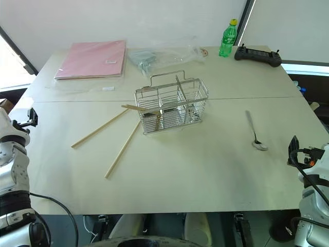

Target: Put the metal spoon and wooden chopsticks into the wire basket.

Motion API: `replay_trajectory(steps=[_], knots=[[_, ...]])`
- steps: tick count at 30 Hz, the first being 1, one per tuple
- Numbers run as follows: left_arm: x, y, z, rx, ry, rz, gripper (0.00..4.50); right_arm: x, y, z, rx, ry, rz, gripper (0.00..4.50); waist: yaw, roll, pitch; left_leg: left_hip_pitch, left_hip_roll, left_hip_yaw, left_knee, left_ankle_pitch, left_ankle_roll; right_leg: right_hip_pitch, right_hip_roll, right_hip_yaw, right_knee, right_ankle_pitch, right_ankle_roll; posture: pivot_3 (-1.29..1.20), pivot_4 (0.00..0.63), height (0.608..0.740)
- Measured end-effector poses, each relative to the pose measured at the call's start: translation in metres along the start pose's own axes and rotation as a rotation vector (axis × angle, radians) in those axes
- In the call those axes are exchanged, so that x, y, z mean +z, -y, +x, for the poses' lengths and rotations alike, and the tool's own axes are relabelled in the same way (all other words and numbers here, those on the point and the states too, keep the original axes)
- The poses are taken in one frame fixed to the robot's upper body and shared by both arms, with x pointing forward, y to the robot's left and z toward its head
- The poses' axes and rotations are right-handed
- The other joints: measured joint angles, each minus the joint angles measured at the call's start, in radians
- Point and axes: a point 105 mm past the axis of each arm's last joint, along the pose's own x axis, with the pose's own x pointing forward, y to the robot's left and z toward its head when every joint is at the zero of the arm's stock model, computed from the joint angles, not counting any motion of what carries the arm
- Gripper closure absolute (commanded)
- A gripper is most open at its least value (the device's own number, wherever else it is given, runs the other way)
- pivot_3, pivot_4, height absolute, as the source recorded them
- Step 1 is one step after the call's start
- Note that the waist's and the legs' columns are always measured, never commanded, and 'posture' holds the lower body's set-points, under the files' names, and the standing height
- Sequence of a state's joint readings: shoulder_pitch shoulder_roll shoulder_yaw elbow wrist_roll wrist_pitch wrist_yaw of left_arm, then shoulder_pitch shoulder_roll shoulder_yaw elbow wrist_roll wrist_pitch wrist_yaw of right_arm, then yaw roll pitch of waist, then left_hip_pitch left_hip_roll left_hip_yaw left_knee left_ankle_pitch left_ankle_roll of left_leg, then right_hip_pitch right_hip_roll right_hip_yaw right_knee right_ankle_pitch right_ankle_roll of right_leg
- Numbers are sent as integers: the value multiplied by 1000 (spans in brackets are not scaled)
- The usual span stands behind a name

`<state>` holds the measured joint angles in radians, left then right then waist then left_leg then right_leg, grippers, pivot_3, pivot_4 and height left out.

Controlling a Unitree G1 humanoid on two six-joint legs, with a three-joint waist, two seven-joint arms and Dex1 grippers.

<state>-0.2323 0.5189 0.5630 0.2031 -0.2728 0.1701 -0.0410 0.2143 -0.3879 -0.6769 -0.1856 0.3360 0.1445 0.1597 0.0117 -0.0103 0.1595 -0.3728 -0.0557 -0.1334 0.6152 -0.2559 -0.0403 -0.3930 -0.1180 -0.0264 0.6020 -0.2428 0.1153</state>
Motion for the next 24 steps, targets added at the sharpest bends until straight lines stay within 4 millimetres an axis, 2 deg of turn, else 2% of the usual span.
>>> replay_trajectory(steps=[14,24], knots=[[5,5,0,-28,5,2,45,-2,-1,0,-2,-4,3,0,0,0,0,0,0,0,0,0,0,0,0,0,0,0,0,0,150,709],[9,22,-2,-81,6,11,45,-1,-2,0,-2,-3,-1,0,0,0,0,0,0,0,0,0,0,0,0,0,0,0,0,0,150,709]])
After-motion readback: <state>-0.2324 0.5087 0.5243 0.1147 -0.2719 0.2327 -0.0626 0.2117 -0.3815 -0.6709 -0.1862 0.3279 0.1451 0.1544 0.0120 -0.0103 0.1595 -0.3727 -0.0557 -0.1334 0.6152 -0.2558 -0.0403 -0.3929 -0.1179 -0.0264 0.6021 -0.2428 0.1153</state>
